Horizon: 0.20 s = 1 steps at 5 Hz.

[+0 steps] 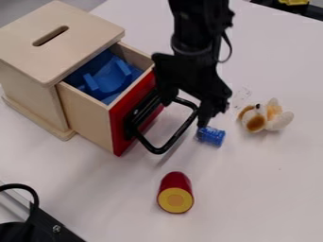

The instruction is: Open the drawer

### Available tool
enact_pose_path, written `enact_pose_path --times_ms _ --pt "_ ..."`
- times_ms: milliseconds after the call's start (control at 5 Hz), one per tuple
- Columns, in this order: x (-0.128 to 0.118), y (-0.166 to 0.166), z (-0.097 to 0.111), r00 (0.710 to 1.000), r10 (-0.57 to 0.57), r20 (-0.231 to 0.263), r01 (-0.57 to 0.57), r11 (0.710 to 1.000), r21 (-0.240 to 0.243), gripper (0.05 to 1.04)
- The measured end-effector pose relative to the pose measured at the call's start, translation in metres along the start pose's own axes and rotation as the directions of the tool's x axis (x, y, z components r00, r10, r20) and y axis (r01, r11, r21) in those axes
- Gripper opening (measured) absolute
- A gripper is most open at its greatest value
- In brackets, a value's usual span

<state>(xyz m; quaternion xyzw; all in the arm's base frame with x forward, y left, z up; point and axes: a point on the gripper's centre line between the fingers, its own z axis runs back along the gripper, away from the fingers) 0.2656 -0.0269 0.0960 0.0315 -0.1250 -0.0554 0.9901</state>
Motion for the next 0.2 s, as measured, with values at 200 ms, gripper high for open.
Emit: enact_pose_path --times_ms 200 --pt "0.0013 0.0007 0.0043 1.000 0.000 0.017 0.000 1.000 0.000 0.999"
